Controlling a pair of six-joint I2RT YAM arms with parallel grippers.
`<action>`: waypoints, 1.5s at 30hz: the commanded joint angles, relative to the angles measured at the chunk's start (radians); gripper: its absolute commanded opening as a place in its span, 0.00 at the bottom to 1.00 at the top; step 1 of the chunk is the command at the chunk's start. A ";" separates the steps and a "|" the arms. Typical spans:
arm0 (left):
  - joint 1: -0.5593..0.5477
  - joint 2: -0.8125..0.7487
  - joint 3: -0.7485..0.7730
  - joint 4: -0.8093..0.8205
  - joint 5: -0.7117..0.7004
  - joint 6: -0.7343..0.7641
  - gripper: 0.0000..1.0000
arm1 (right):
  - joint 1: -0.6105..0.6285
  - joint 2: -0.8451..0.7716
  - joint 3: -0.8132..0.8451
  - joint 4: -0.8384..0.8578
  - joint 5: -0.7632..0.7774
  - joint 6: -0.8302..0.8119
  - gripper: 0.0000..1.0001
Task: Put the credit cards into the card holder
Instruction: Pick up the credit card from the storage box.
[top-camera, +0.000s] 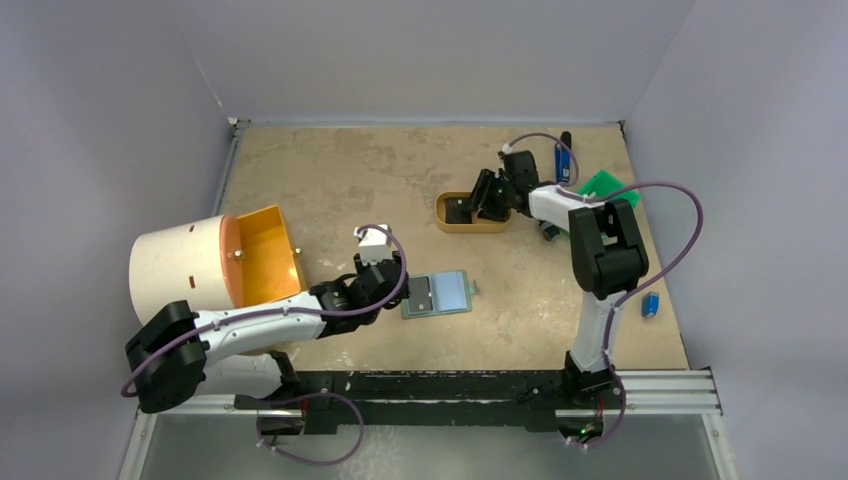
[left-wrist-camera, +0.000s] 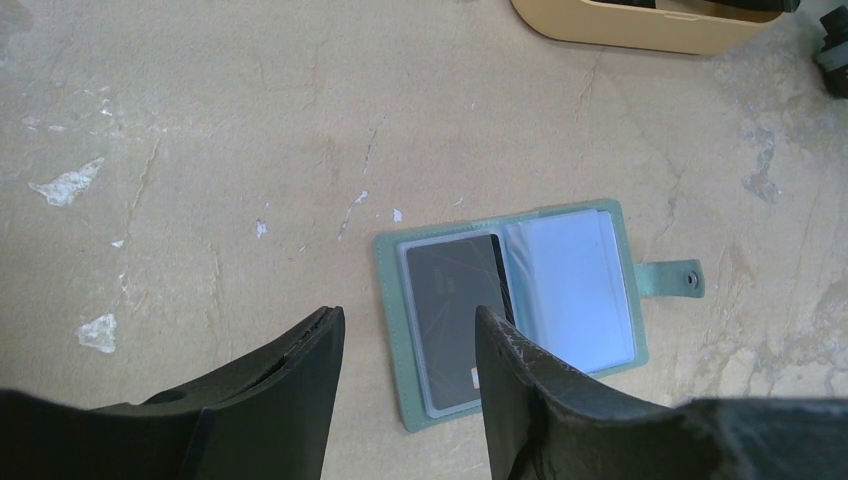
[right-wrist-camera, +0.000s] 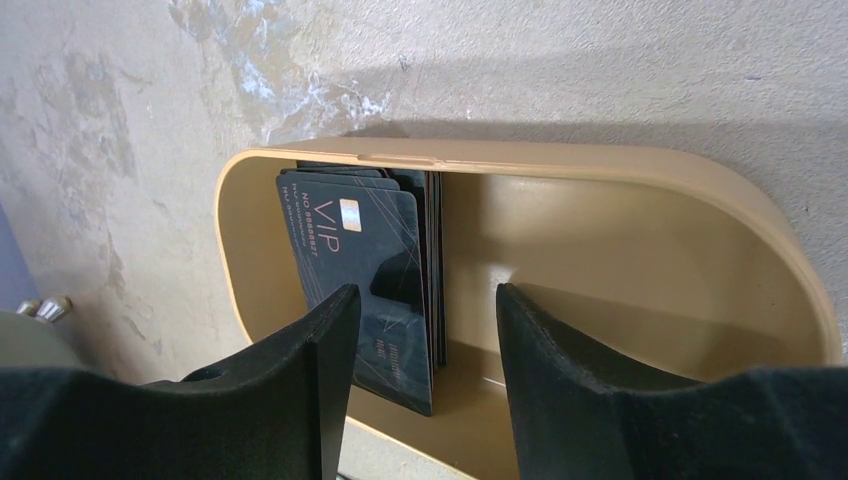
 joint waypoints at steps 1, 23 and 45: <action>0.002 -0.002 0.036 0.013 -0.024 0.003 0.50 | 0.015 0.022 0.055 -0.044 -0.033 -0.042 0.56; 0.002 -0.002 0.034 0.010 -0.025 -0.003 0.50 | 0.000 -0.010 -0.008 -0.065 0.020 -0.012 0.24; 0.002 -0.003 0.035 0.007 -0.022 -0.008 0.50 | -0.031 -0.037 -0.050 -0.038 -0.006 0.001 0.32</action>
